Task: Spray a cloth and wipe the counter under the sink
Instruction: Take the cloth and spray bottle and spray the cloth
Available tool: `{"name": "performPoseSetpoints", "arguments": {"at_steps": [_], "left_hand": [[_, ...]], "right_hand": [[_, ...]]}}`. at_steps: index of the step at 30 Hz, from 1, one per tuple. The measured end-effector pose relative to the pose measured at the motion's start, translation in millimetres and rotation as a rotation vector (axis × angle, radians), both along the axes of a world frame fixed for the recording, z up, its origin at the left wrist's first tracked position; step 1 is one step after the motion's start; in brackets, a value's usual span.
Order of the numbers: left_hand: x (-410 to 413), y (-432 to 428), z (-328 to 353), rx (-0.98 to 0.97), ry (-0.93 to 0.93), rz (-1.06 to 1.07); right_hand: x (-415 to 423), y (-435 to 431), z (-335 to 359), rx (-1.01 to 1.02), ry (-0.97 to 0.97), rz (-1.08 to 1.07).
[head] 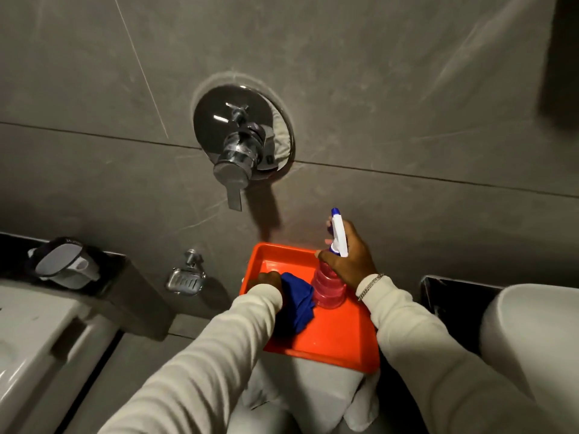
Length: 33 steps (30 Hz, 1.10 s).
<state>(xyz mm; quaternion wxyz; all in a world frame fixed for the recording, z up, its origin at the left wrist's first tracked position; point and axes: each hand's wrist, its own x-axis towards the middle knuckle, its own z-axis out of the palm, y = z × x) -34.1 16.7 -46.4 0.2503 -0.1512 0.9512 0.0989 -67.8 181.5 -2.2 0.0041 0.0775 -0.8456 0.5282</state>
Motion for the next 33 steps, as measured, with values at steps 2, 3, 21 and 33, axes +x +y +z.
{"name": "performPoseSetpoints", "arguments": {"at_steps": [2,3,21,33], "left_hand": [[-6,-3,-5,-0.034,-0.039,-0.011],[-10,-5,-12,-0.043,-0.055,-0.001],[7,-30,55,1.433,0.369,0.434],[55,-21,78,1.710,0.332,0.287]], "right_hand": [[-2,-5,-7,-0.014,0.040,0.019],[-2,-9,-12,-0.017,0.061,-0.003],[4,7,117,0.233,-0.347,0.618],[51,18,137,0.450,-0.419,0.642]]}}
